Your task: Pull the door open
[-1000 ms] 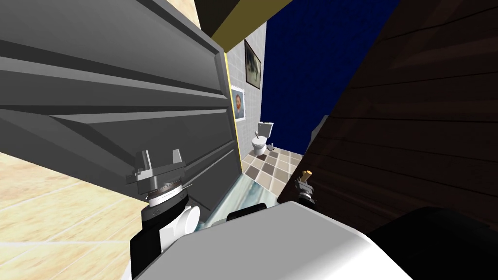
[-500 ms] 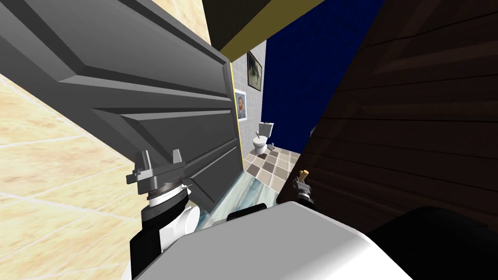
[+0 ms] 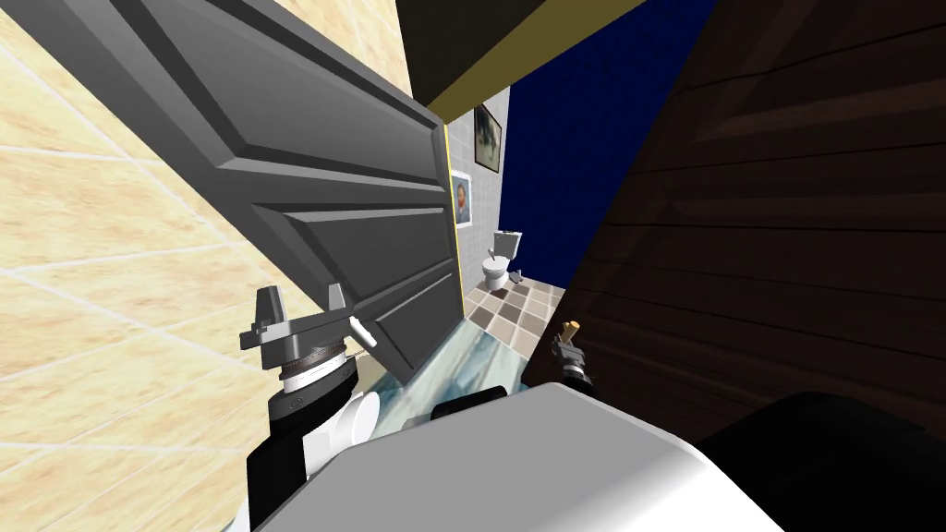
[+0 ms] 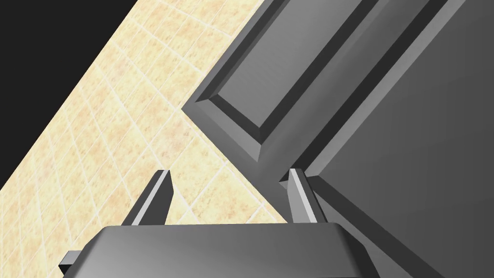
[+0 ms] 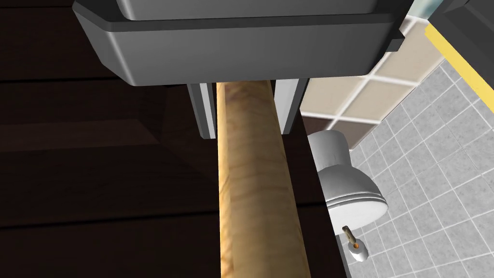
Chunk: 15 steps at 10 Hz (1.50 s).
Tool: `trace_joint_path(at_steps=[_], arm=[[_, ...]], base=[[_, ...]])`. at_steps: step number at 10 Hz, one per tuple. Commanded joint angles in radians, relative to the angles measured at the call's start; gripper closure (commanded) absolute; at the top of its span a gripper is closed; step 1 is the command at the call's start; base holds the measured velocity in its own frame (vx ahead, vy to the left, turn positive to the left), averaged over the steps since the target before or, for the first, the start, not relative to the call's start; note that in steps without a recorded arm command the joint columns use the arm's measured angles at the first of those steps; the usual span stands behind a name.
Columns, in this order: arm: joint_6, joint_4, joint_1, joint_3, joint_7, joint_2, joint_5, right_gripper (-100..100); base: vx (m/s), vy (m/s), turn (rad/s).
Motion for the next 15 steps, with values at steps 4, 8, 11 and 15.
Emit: trace_joint_path(at_steps=[4, 8, 11, 15], arm=[[-0.012, -0.027, 0.020, 0.061, -0.035, -0.020, 0.037, 100], [-0.015, -0.035, 0.029, 0.092, -0.051, -0.028, 0.055, 100], [-0.030, -0.053, 0.049, 0.139, -0.076, -0.045, 0.084, 100], [-0.052, -0.080, 0.073, 0.197, -0.110, -0.072, 0.120, 100]], base=[[-0.238, 0.013, 0.073], [-0.201, 0.018, 0.049], [-0.204, -0.010, 0.067], [-0.266, 0.008, 0.064]])
